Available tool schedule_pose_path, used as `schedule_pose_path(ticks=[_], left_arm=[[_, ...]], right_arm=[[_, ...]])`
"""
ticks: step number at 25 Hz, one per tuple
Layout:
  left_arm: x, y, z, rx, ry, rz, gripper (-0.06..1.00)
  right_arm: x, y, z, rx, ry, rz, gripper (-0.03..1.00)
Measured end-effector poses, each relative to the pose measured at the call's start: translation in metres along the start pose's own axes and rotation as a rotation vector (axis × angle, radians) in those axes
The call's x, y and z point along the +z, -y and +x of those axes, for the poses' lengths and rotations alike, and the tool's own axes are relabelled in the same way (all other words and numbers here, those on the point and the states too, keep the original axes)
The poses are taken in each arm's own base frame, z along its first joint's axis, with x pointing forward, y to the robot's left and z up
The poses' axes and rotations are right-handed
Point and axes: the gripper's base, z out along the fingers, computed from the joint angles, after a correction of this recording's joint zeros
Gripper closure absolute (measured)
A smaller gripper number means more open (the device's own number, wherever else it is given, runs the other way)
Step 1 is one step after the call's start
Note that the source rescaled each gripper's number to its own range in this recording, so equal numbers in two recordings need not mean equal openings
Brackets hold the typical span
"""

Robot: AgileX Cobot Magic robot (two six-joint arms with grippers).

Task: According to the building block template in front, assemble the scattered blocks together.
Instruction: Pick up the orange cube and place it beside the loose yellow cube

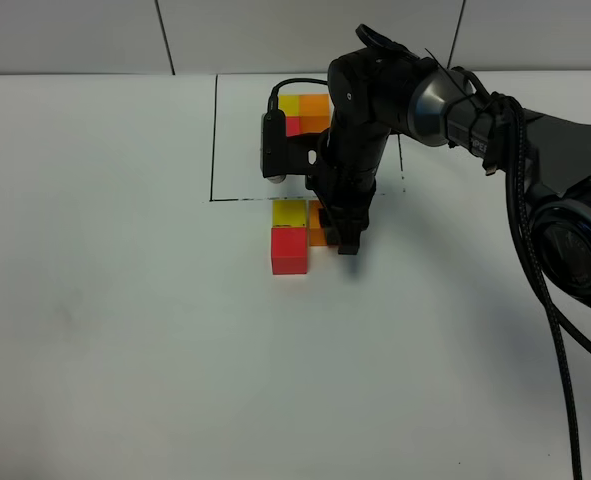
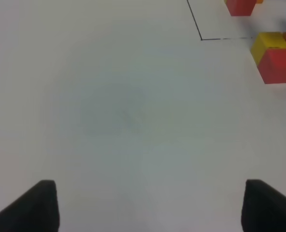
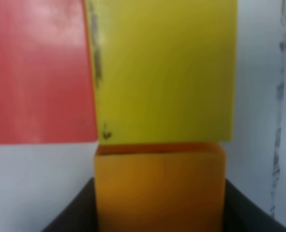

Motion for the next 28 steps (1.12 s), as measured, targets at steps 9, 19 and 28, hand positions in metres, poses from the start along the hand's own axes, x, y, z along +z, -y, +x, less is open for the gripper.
schedule_pose_path(ticks=[9, 19, 28], left_arm=[[0.0000, 0.0000, 0.0000, 0.000, 0.000, 0.000, 0.32], [0.0000, 0.0000, 0.0000, 0.000, 0.000, 0.000, 0.32], [0.0000, 0.0000, 0.0000, 0.000, 0.000, 0.000, 0.32]], right_arm=[[0.0036, -0.0005, -0.0005, 0.009, -0.002, -0.003, 0.97], [0.0040, -0.0004, -0.0007, 0.016, 0.001, -0.002, 0.97], [0.0040, -0.0003, -0.0009, 0.017, 0.003, -0.001, 0.97]])
